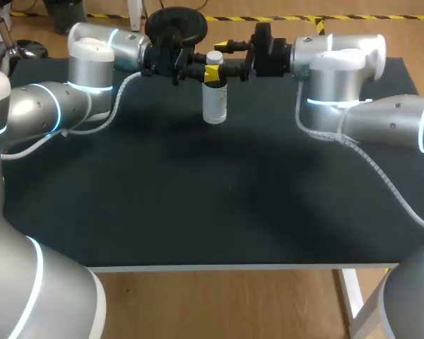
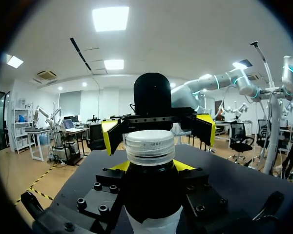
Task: Unscrew the bottle cap
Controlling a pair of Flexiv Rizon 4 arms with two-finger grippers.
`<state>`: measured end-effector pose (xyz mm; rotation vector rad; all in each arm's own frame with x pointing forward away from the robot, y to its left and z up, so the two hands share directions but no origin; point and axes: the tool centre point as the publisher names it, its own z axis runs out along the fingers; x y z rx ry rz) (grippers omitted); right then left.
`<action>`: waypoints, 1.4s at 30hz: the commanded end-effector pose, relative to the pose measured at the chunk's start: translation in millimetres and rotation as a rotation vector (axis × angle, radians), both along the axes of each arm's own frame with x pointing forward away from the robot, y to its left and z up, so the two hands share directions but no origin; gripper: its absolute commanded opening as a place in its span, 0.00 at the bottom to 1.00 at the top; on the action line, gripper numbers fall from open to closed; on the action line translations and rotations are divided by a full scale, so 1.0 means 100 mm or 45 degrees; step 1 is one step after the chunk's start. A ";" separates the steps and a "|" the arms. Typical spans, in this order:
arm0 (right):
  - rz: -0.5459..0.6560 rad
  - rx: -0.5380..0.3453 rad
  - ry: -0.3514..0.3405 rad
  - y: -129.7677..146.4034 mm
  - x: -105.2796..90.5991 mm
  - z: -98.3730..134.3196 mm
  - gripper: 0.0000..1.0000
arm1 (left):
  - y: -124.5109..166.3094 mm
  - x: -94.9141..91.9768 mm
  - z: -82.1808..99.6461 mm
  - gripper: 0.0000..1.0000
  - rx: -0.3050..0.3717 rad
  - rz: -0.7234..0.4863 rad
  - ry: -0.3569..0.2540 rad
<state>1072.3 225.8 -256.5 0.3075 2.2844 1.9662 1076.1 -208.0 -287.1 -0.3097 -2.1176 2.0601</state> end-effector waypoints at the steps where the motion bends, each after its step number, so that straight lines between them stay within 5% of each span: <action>1: 0.004 0.000 0.000 0.02 0.03 -0.01 1.00 | -0.01 0.07 -0.03 0.00 -0.003 -0.111 0.006; 19: -0.025 0.028 -0.020 0.03 0.05 0.00 1.00 | -0.01 0.07 -0.03 0.00 -0.003 -0.111 0.006; 24: -0.020 0.030 -0.022 0.03 0.05 0.01 0.75 | -0.01 0.07 -0.03 0.00 -0.003 -0.111 0.006; 26: -0.019 0.029 -0.022 0.03 0.05 0.01 0.49 | -0.01 0.07 -0.03 0.00 -0.003 -0.111 0.006; 30: -0.019 0.027 -0.018 0.03 0.06 0.00 0.35 | -0.01 0.07 -0.03 0.00 -0.003 -0.111 0.006; 34: -0.016 0.027 -0.013 0.02 0.06 -0.01 0.01 | -0.01 0.07 -0.03 0.00 -0.003 -0.111 0.006; 42: 0.059 0.000 0.008 0.01 0.11 -0.06 0.00 | -0.01 0.07 -0.03 0.00 -0.003 -0.111 0.006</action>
